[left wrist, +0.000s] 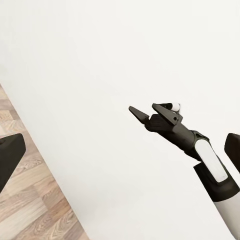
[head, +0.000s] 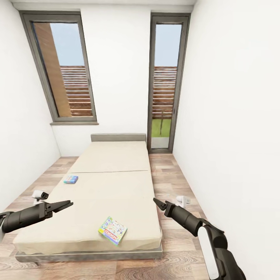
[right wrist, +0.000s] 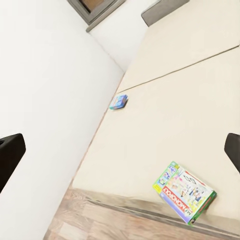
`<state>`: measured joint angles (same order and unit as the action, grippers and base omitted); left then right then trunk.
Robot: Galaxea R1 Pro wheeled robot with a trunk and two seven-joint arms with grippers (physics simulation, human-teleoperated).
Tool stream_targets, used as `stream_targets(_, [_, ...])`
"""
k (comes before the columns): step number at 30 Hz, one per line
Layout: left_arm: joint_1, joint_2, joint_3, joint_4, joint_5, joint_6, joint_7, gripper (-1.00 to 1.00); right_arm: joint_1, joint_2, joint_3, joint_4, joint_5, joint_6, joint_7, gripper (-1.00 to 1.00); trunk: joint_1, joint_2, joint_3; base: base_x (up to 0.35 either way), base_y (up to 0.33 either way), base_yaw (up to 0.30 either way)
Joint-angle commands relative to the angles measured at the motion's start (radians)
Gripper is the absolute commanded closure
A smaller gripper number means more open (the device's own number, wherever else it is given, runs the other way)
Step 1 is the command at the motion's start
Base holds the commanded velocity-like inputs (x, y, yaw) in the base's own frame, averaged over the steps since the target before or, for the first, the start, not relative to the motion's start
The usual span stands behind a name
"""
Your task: Put all the toys in the child's room - the three board games (two on the bed and one on the table), the two jigsaw puzzles on the table, and the tennis ball on the table - inside the toy box on the table in the child's room.
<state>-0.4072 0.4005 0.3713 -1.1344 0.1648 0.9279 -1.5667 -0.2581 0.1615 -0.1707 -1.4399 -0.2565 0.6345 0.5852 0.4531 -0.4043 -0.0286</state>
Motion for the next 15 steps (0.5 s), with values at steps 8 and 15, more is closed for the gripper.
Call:
stream_targets(8, [-0.001, -0.004, -0.001, 0.000, -0.001, 0.015, 0.043, -1.00, -0.001, 0.001, -0.003, -0.011, -0.004, 0.011, 0.000, -1.00, 0.031, -0.059, -0.028, 0.000, 0.000, 0.000])
stream_targets(15, [-0.001, -0.006, -0.002, 0.000, -0.001, 0.016, 0.074, -1.00, -0.001, 0.000, -0.030, -0.013, -0.005, 0.014, 0.003, -1.00, 0.058, -0.108, -0.050, 0.000, 0.000, 0.000])
